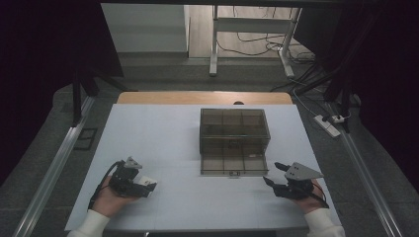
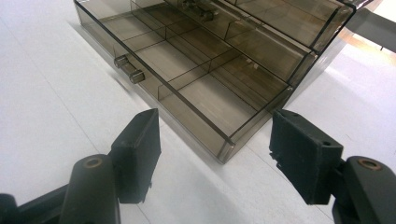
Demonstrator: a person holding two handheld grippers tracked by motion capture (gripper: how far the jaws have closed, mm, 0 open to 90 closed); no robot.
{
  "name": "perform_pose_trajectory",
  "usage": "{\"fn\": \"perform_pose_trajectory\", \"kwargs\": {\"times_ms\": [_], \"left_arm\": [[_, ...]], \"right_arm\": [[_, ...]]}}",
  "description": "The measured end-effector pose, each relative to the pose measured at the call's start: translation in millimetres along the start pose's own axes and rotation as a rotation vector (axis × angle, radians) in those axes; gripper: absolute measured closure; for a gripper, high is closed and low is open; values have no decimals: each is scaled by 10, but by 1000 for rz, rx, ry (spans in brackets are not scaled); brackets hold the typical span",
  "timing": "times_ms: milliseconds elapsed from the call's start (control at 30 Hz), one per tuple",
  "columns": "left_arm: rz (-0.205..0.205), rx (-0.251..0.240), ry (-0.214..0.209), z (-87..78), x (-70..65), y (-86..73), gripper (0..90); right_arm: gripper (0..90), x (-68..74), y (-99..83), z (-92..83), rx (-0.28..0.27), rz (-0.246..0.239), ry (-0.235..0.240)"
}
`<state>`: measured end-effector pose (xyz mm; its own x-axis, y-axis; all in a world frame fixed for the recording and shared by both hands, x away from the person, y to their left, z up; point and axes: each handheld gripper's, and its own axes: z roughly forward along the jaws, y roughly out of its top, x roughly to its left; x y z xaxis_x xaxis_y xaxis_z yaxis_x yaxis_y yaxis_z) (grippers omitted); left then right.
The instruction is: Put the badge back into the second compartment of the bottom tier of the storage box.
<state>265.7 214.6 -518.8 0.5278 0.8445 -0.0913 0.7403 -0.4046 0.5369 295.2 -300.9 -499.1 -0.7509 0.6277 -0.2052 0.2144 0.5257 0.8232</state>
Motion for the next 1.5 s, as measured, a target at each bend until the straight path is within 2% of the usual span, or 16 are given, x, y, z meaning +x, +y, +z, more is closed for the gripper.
{"fn": "perform_pose_trajectory", "kwargs": {"times_ms": [233,400,600,667,800,933,1100,1333,1500], "left_arm": [[-19,34,43,101,-54,-38,115],[-18,56,49,144,-89,-50,123],[-27,52,62,153,-101,-52,143],[-29,52,68,143,-94,-48,173],[-29,58,68,119,-64,-41,275],[-16,89,65,109,-62,2,328],[-5,104,53,109,-45,25,335],[7,89,41,103,-25,9,335],[-15,55,20,102,13,0,335]], "right_arm": [[333,4,-1,3,4,-4,0],[333,5,-2,7,6,-10,-2],[333,13,0,11,12,-19,-6],[333,12,1,11,13,-20,-7],[333,14,4,9,13,-21,-7],[333,17,6,12,16,-26,-9],[333,17,4,14,20,-27,-11],[333,14,5,10,16,-26,-11],[333,5,2,8,14,-21,-14]]}}
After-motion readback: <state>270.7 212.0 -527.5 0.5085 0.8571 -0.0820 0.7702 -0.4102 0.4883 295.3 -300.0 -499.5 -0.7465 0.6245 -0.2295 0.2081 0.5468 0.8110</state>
